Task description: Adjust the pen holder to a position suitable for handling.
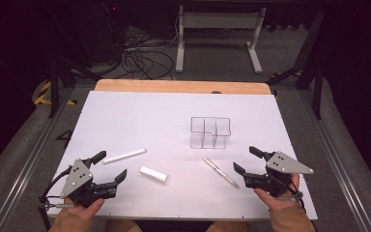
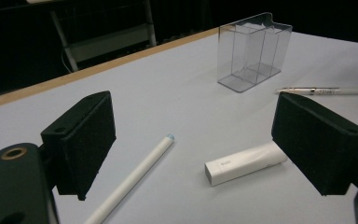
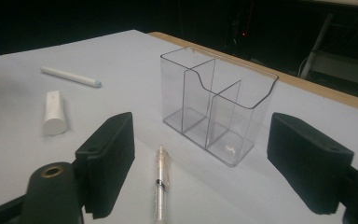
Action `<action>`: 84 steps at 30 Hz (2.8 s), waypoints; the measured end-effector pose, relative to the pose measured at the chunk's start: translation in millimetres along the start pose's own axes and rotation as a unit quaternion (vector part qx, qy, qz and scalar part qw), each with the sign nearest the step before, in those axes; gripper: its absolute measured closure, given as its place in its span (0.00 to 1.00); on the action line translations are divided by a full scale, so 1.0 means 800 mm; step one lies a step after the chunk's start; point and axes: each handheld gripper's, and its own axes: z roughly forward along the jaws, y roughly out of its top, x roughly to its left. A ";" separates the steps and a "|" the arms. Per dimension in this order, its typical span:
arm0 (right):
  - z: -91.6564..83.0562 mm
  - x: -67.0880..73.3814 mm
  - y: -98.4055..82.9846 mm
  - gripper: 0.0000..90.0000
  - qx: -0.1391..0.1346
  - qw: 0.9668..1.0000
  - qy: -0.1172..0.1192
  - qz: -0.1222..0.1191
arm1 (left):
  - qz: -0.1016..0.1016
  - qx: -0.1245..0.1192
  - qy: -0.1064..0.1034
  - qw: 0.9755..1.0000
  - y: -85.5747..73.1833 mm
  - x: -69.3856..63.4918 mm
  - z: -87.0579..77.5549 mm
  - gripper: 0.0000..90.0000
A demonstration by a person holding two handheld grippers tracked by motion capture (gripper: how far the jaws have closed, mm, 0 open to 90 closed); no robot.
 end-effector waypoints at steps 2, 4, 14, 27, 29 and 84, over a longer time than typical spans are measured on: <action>0.000 0.000 0.000 0.26 -0.001 1.000 0.000 0.000 | 0.000 0.002 -0.001 1.000 -0.001 0.000 0.000 0.16; 0.000 0.000 0.000 0.26 0.000 1.000 0.001 0.000 | -0.001 0.000 -0.003 1.000 0.000 0.000 0.000 0.16; -0.001 0.001 0.001 0.25 0.004 1.000 0.000 0.001 | -0.004 -0.002 -0.010 1.000 0.002 -0.001 -0.001 0.16; -0.001 0.001 0.006 0.30 0.013 1.000 0.012 -0.009 | -0.001 -0.001 -0.006 1.000 0.002 -0.002 -0.001 0.17; 0.000 0.000 0.008 0.30 0.013 1.000 0.013 -0.010 | -0.001 -0.001 -0.005 1.000 0.002 -0.002 -0.001 0.17; 0.050 0.007 0.006 0.43 0.289 0.956 0.056 -0.007 | 0.007 0.007 -0.005 1.000 0.004 -0.005 -0.001 0.18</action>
